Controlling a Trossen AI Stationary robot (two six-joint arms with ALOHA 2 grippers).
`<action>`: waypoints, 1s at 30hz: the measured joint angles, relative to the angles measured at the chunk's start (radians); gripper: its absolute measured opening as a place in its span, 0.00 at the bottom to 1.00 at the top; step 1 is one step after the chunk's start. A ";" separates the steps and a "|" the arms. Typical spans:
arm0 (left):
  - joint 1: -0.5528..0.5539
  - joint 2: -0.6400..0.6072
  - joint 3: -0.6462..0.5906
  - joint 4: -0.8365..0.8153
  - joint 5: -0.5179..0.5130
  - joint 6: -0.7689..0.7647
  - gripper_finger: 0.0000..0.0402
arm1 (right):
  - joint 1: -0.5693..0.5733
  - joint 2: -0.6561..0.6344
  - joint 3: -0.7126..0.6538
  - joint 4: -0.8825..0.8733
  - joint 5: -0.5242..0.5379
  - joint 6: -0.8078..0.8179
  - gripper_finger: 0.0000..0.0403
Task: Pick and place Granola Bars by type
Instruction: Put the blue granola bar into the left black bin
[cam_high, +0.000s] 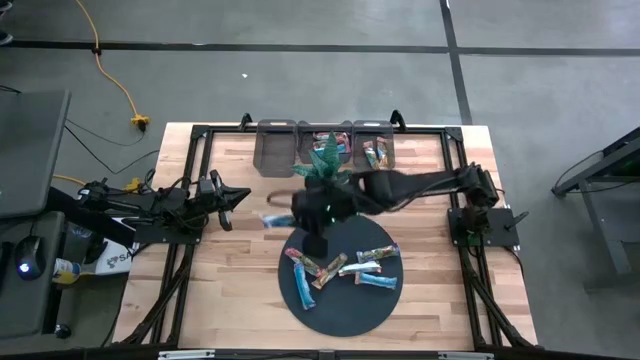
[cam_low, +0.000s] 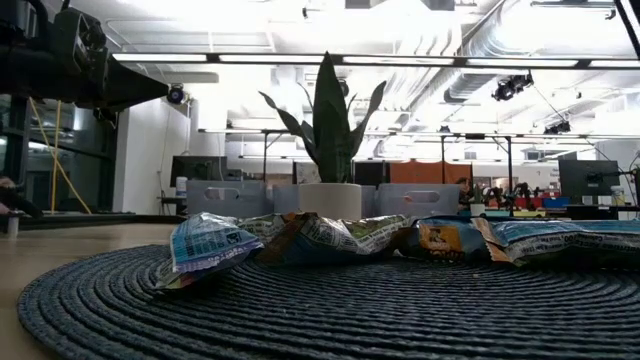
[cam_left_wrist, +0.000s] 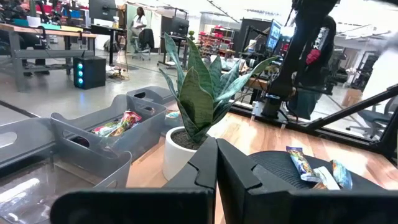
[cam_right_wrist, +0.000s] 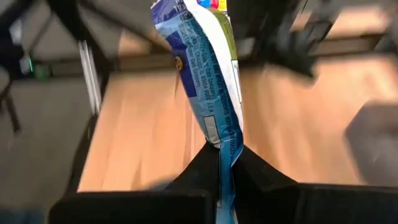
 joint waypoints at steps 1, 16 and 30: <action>0.000 0.000 0.000 0.000 0.000 0.000 0.00 | -0.007 0.000 0.028 0.009 0.006 -0.005 0.03; 0.000 0.000 0.000 0.000 0.000 0.000 0.00 | -0.218 0.001 0.185 0.245 0.007 -0.075 0.03; 0.000 0.000 0.000 0.000 0.000 0.000 0.00 | -0.431 0.222 0.186 0.754 -0.086 0.151 0.03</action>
